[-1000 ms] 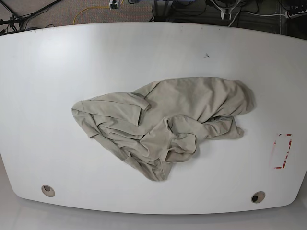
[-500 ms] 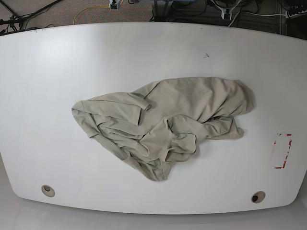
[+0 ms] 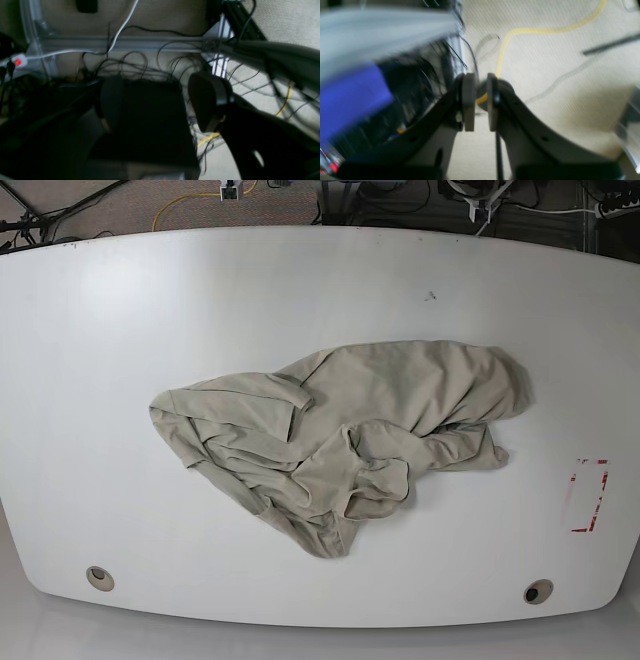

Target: Fold the T-shirt properly

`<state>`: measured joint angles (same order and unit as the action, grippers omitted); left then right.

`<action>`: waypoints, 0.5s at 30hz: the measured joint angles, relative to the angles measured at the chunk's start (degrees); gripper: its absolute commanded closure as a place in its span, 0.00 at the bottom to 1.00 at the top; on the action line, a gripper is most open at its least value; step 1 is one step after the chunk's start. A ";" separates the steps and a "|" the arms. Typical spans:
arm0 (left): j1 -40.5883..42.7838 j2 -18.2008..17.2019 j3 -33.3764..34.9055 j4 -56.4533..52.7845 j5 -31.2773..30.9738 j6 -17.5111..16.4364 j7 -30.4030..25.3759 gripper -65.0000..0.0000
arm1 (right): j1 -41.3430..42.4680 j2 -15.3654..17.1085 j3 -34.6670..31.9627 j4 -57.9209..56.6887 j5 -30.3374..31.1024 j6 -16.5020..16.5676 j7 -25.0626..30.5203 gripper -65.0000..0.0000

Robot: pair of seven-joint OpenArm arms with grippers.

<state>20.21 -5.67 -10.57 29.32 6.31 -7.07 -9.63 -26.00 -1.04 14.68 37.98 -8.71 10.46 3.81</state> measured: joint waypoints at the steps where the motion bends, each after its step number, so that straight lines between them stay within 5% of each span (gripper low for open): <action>1: 0.48 -0.07 0.00 0.35 -0.02 0.00 -0.22 0.35 | -0.57 0.09 0.00 0.48 0.04 0.02 0.09 0.88; 15: -3.89 0.22 -0.42 -5.68 0.07 0.24 -1.05 0.35 | 4.15 -0.59 0.00 -7.02 0.96 0.11 0.44 0.89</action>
<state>16.32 -5.45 -10.98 23.64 6.37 -6.83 -10.68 -21.85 -1.63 14.68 30.96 -7.75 10.57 4.25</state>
